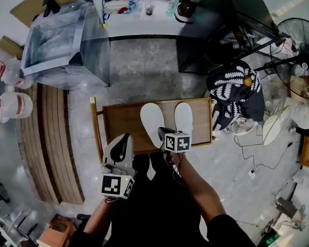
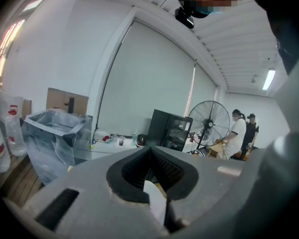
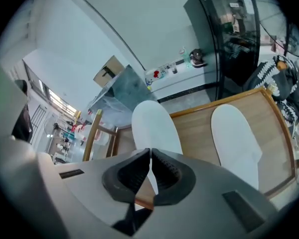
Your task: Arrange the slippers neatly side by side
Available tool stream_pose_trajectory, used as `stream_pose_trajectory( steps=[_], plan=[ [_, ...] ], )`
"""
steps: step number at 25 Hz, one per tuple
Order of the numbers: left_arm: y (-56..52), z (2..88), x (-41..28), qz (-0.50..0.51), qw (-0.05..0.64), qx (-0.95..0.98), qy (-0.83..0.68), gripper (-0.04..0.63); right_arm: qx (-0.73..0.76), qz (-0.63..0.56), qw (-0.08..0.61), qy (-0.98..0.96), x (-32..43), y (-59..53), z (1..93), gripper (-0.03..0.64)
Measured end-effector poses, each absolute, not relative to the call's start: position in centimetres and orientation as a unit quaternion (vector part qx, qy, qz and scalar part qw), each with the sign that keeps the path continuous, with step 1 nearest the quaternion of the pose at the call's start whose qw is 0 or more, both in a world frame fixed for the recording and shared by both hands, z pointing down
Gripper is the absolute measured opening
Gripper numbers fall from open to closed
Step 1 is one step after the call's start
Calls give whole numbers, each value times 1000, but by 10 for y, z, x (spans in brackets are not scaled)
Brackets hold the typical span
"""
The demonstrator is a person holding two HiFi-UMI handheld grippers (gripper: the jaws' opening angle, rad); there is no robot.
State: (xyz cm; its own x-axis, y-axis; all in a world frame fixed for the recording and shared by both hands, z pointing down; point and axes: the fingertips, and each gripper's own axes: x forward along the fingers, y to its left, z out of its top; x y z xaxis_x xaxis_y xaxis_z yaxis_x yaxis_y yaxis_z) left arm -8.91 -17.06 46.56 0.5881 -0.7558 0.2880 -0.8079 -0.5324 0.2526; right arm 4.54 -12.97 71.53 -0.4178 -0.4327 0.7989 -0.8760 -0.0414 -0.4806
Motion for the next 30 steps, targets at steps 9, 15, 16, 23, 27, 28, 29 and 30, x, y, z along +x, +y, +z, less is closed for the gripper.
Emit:
stream_pose_trajectory(
  steps=[9,15,16,23,27,28,29,30],
  plan=[
    [-159,471,-50,82,183,888,-414,18,525,585,165,-596,94,-111,743,23],
    [-152,472,-41,96,181,887,-415,18,524,618,150,-566,106,-103,767,21],
    [-151,473,-41,98,181,886,-416,17,523,620,150,-566,106,-104,770,23],
    [-144,478,-34,105,189,878,-427,17,516,619,157,-571,113,-112,783,23],
    [-140,480,-33,108,192,875,-430,17,508,610,169,-584,113,-114,785,23],
    [-140,480,-33,108,192,875,-431,17,506,609,168,-587,113,-115,785,23],
    [-140,481,-34,108,191,874,-433,17,504,609,168,-590,112,-117,785,23],
    [-140,481,-34,108,191,874,-434,18,502,607,169,-592,111,-118,786,24]
  ],
)
